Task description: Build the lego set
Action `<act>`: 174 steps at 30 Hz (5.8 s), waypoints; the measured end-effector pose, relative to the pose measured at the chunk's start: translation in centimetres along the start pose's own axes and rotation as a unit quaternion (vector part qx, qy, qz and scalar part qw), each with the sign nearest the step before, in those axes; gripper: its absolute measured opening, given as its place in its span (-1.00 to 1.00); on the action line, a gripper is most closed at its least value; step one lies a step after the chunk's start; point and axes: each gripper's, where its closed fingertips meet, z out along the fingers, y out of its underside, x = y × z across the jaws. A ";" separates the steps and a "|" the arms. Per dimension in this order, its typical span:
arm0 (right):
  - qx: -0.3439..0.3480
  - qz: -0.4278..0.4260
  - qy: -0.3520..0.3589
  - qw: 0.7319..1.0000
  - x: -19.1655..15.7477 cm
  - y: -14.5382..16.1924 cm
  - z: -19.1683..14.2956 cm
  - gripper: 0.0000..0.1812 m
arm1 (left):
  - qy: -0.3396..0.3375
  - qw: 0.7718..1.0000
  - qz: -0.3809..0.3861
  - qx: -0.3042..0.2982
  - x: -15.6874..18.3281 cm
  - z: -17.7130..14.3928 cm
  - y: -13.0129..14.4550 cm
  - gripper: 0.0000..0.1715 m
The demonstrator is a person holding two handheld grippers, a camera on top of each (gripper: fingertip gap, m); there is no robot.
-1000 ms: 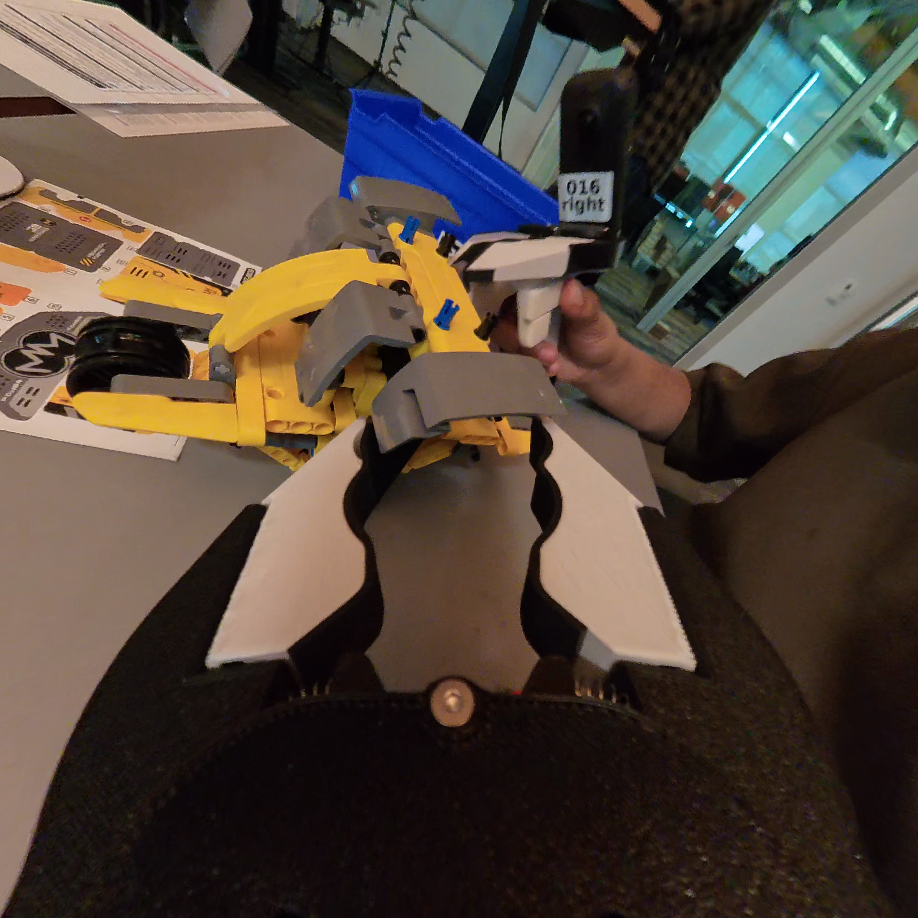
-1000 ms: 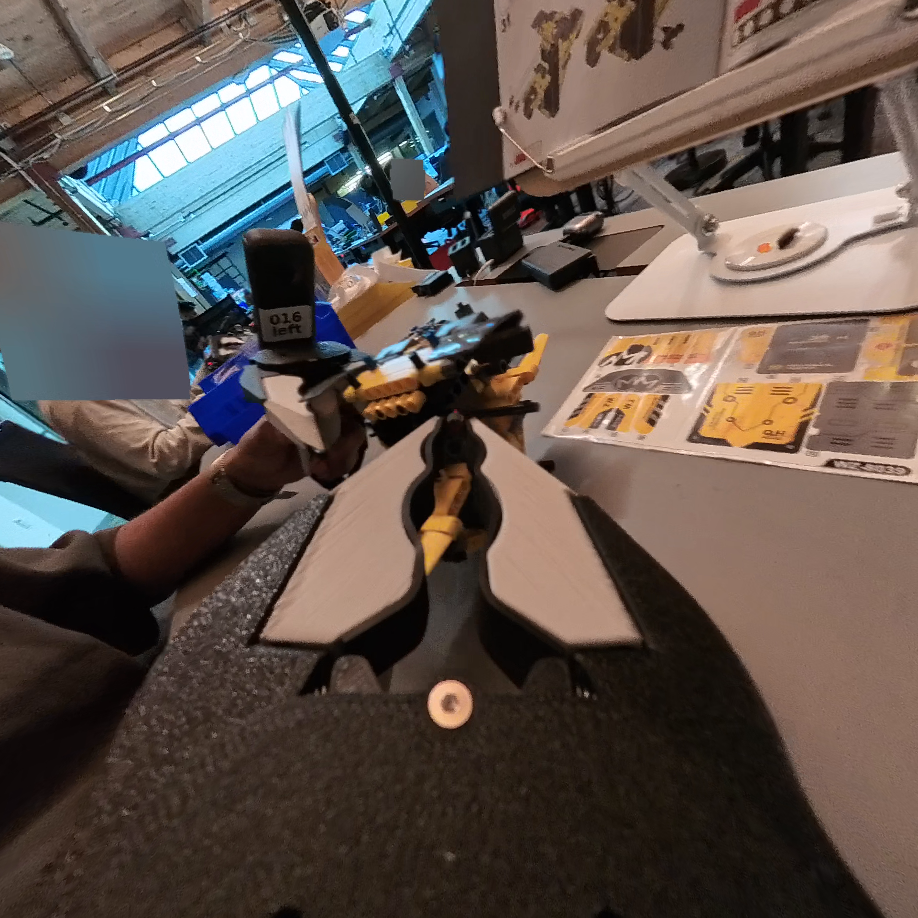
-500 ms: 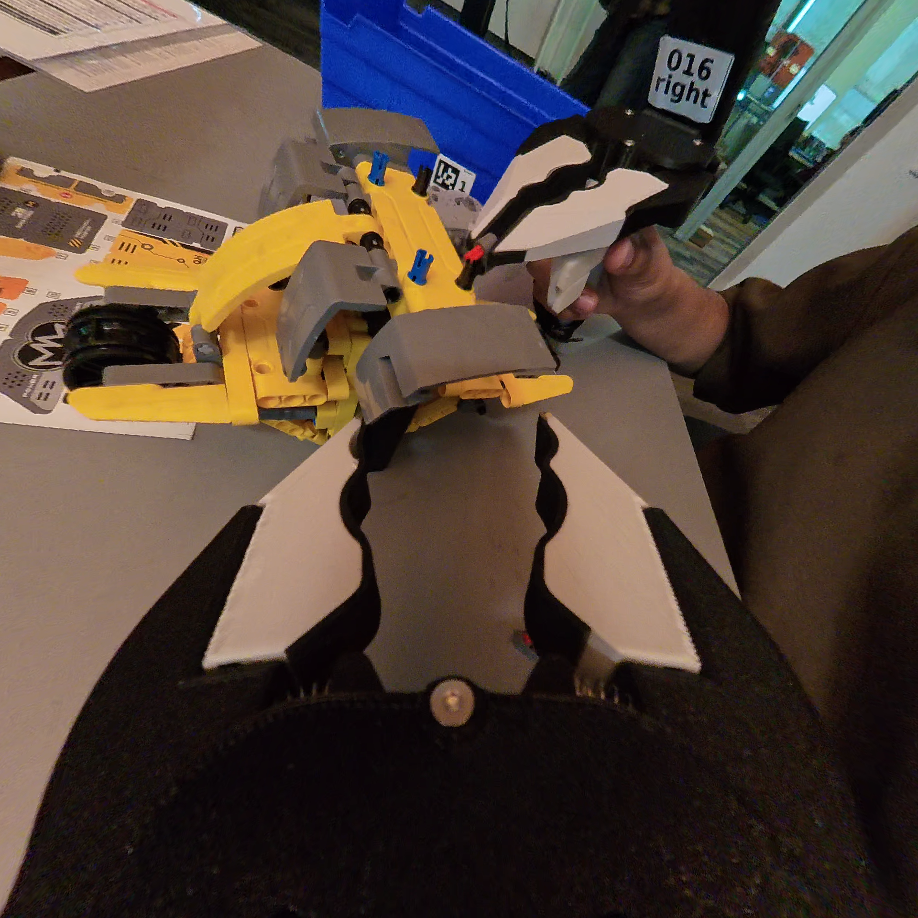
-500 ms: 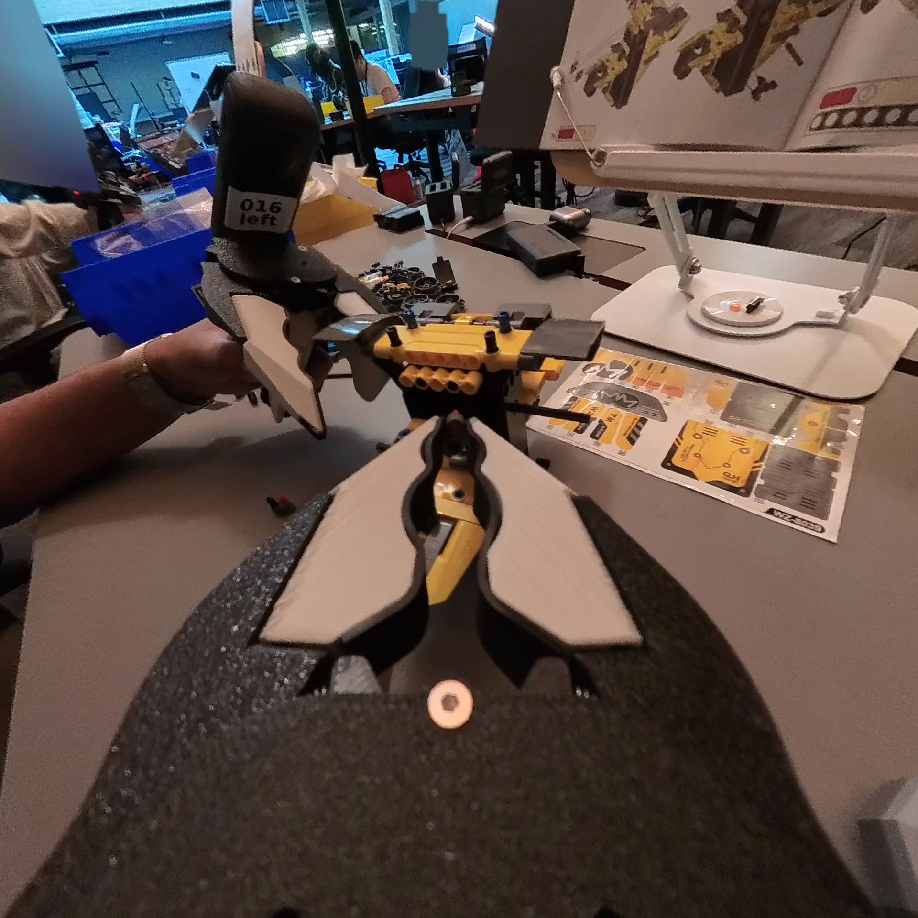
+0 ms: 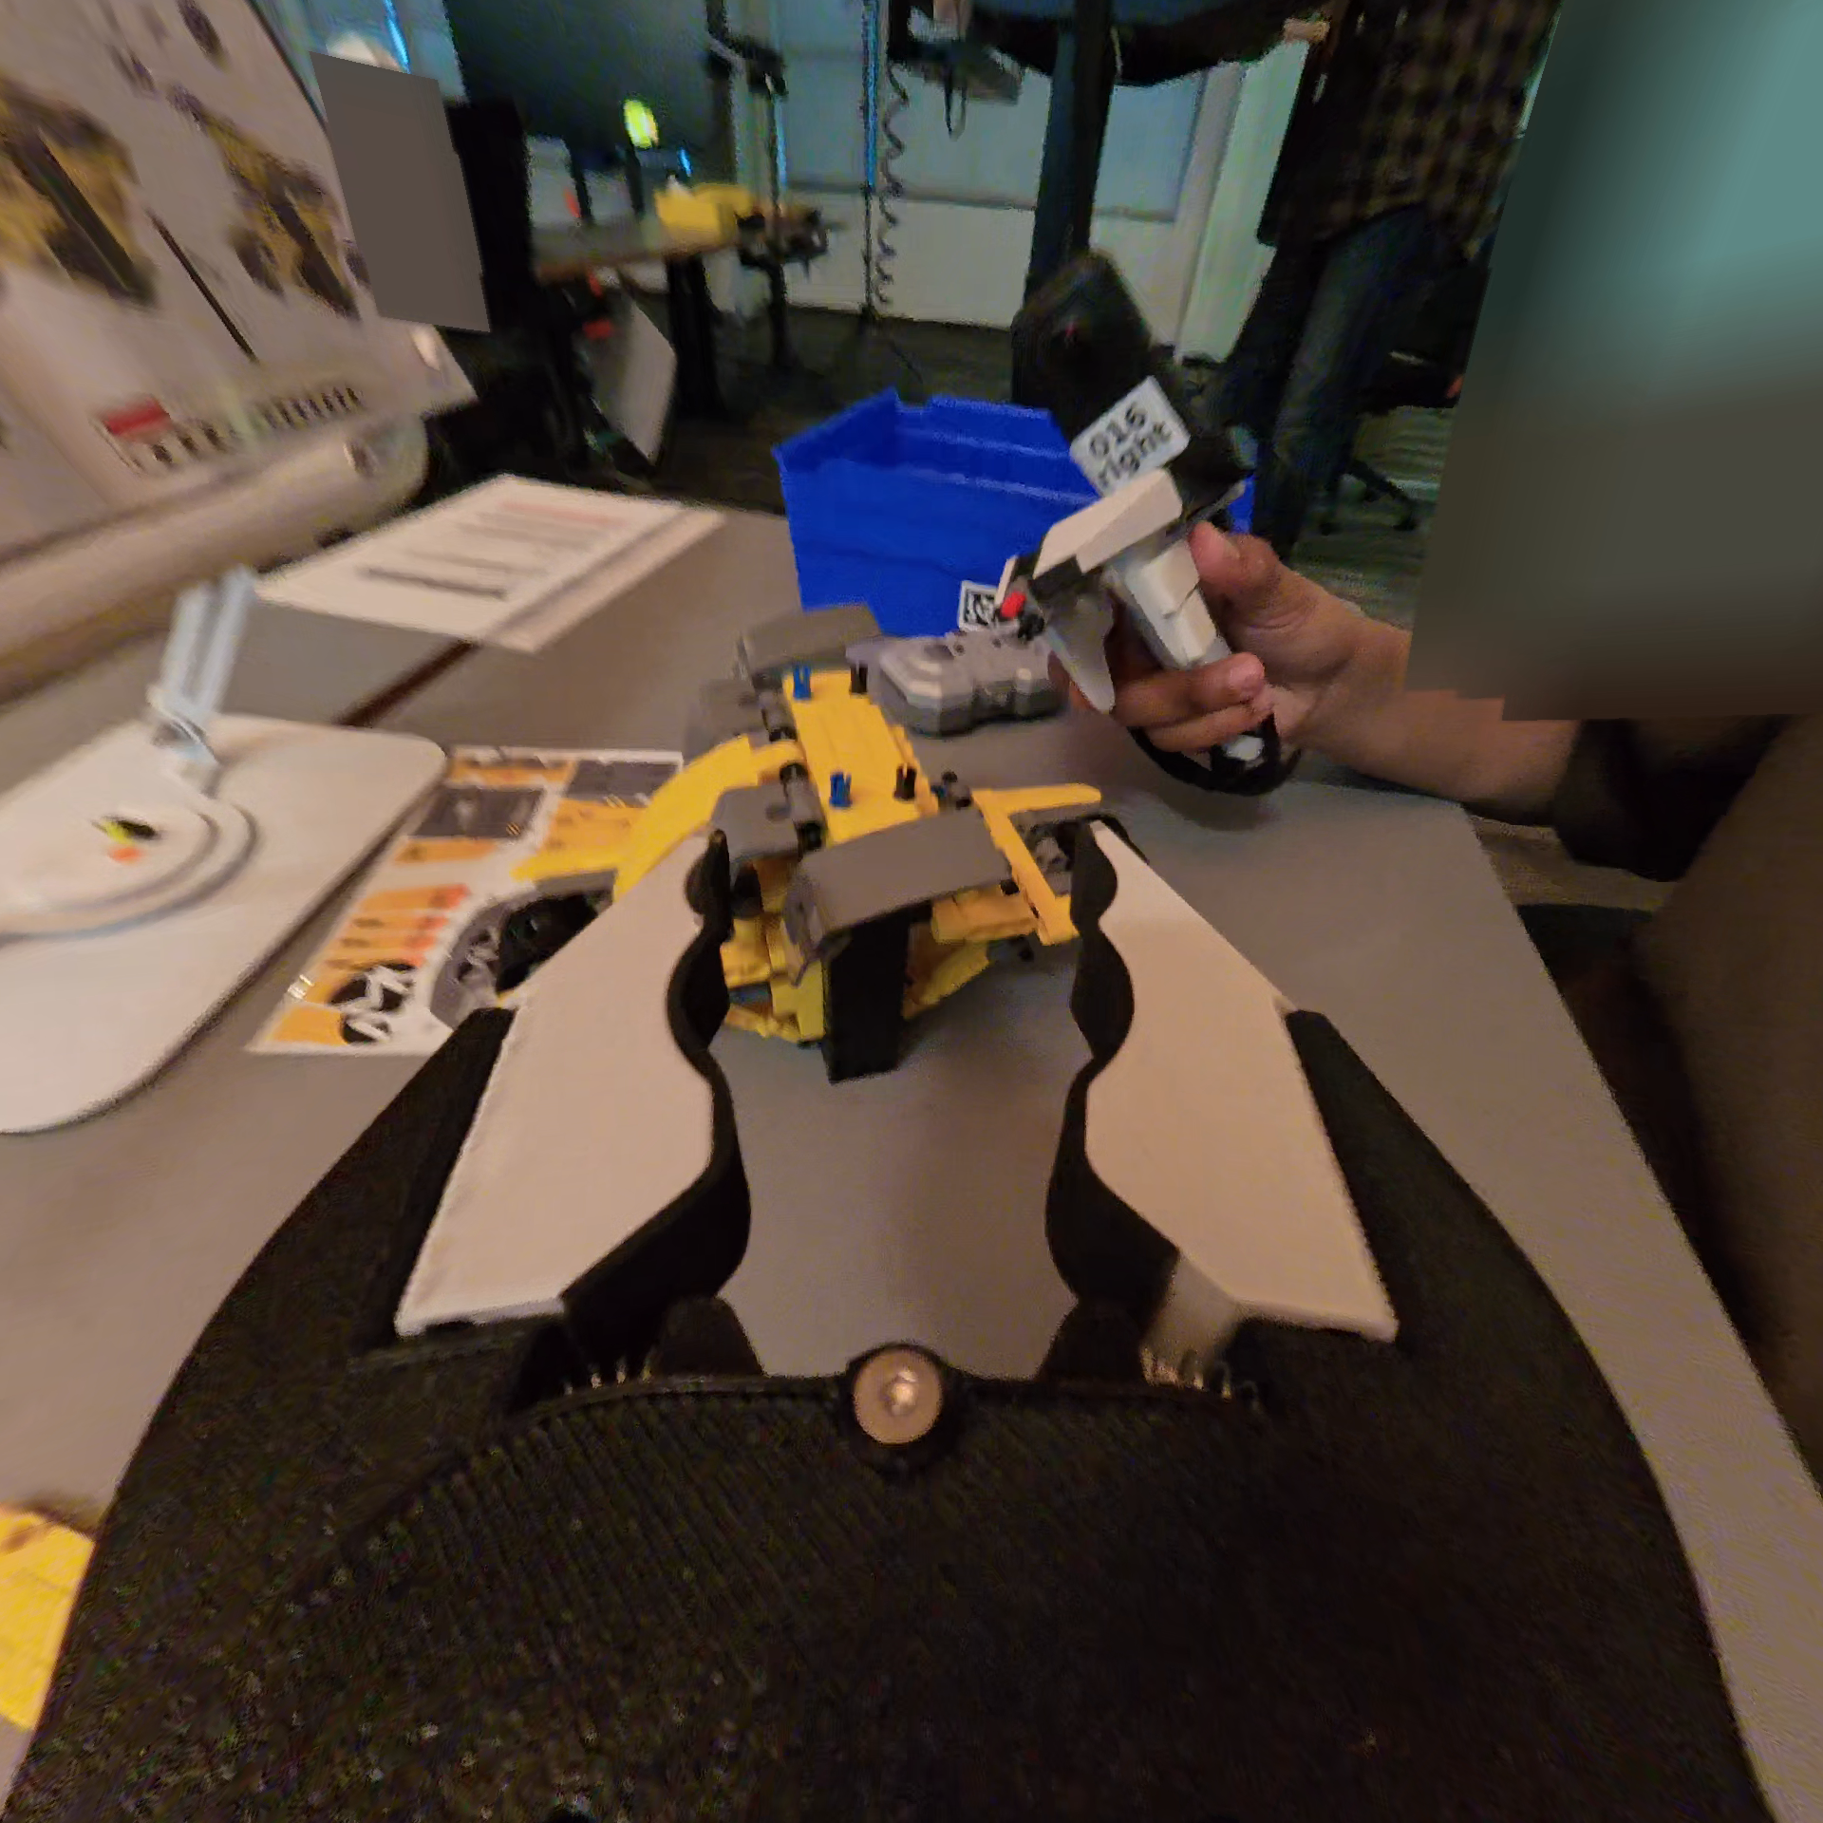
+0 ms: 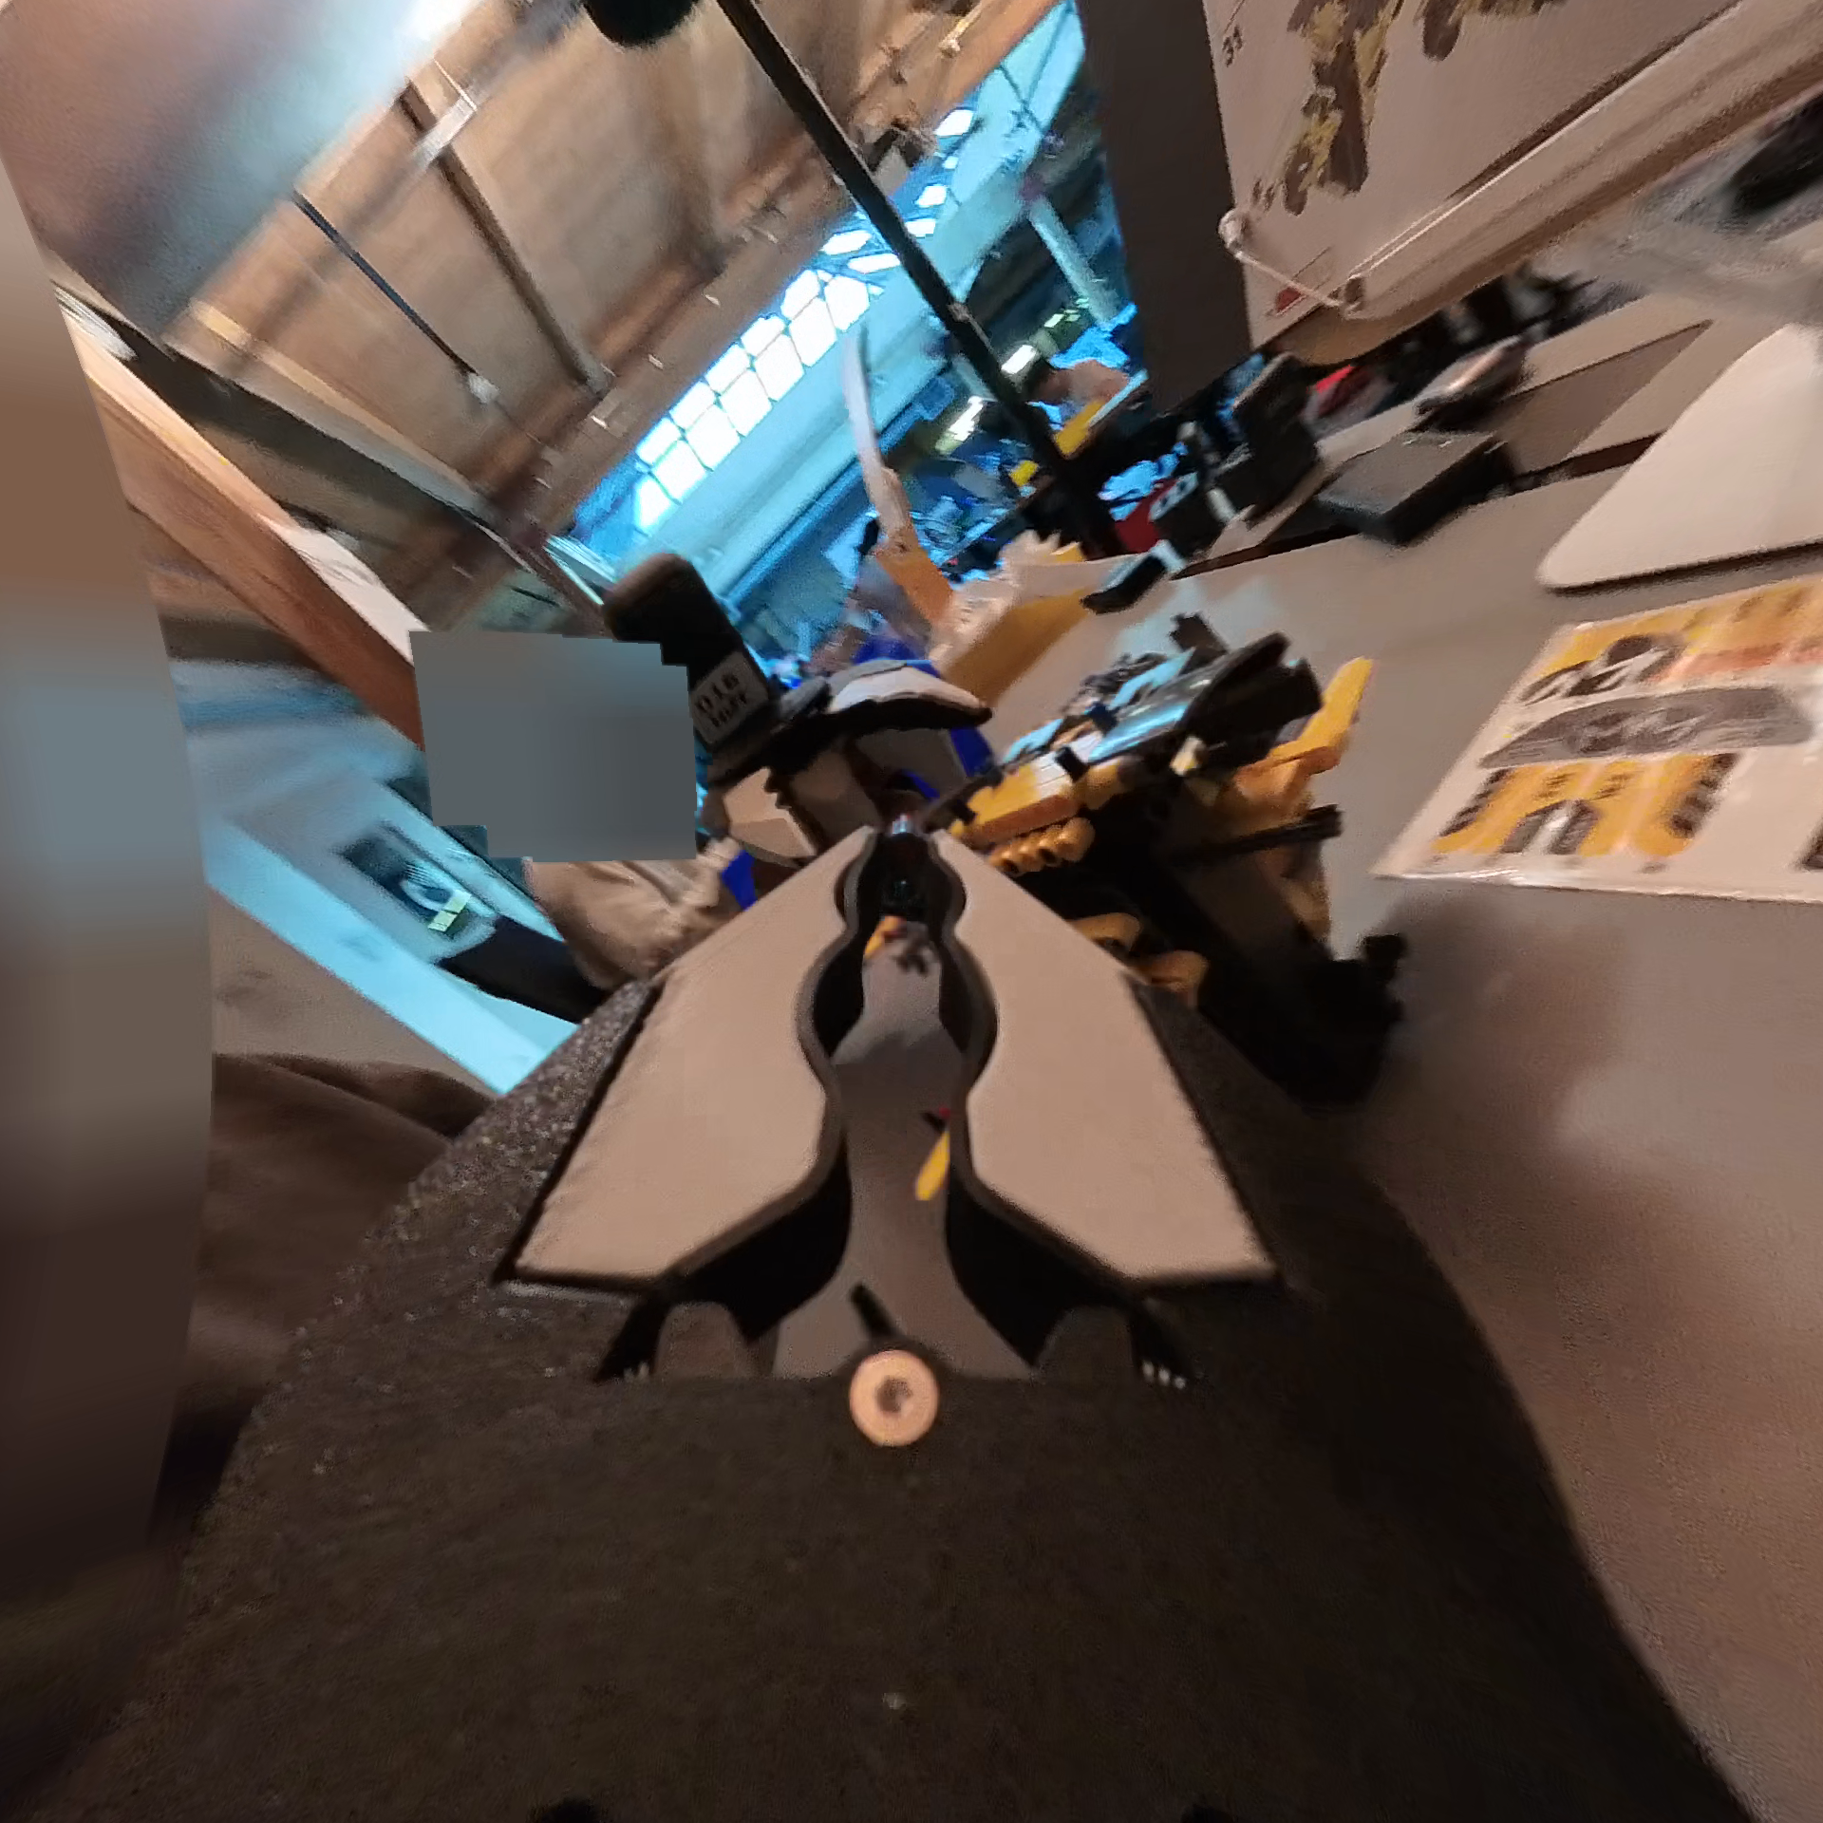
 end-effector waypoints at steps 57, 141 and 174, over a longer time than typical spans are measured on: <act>-0.143 0.075 -0.159 0.974 -4.7 6.3 1.9 -0.92 | 0.044 0.972 0.229 -0.033 8.9 3.5 0.0 -0.77; -0.078 -0.353 0.302 0.882 4.1 2.2 2.2 -0.92 | -0.065 0.933 -0.103 -0.338 -3.4 4.7 2.4 -0.18; -0.068 -0.302 0.281 0.908 4.4 2.2 1.8 -0.93 | -0.077 0.933 -0.109 -0.335 -3.4 4.9 2.4 -0.18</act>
